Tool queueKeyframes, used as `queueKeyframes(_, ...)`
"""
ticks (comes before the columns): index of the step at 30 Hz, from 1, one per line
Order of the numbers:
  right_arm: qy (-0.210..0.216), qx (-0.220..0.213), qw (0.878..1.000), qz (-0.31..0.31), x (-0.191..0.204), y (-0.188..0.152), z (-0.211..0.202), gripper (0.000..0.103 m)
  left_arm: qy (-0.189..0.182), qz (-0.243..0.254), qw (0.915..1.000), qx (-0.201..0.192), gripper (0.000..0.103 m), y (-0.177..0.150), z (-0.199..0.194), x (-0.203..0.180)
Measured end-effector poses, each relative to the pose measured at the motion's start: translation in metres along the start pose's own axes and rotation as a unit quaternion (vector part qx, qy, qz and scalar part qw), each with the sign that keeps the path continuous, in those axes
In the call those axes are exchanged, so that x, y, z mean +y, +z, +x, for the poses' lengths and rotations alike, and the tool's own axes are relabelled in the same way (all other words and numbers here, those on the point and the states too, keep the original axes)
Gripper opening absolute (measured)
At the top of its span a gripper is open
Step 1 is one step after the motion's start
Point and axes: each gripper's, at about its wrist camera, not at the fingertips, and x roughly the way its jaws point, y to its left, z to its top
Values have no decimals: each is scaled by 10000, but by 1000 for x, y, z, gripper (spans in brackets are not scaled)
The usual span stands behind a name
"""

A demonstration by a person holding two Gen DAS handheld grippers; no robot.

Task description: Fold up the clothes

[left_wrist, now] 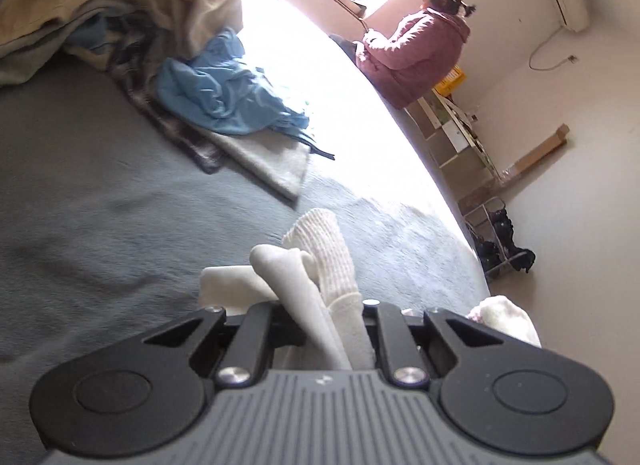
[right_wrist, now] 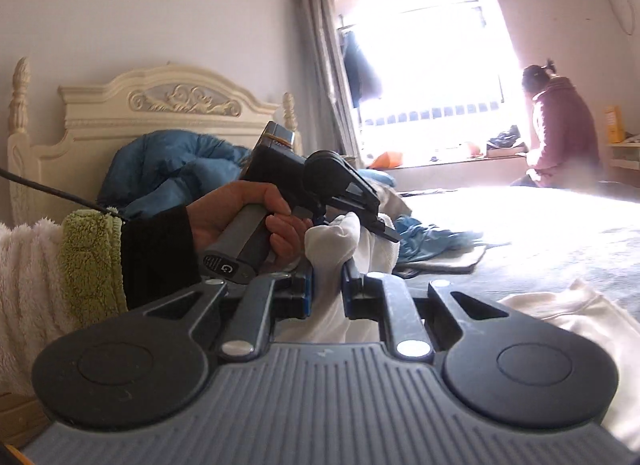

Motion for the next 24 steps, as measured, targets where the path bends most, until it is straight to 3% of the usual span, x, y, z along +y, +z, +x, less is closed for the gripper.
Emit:
queueKeyframes(8,-1142,-382,9884,920,-98,-8,-57,12,205,946,9941,497,14,-45,92,-111)
queueKeyframes(14,-1767,-391,9732,1419,-152,-36,-78,11,446,1377,9861,814,14,-80,149,-152)
queueKeyframes(18,-1915,-352,9650,1757,-179,-57,-87,11,722,1807,9759,986,15,-99,177,-169)
queueKeyframes(20,-1957,-315,9606,1950,-191,-68,-88,11,787,2066,9688,1119,27,-104,186,-172)
queueKeyframes(24,-2086,-84,9499,2324,-213,-94,-86,11,370,2151,9697,1101,50,-107,173,-170)
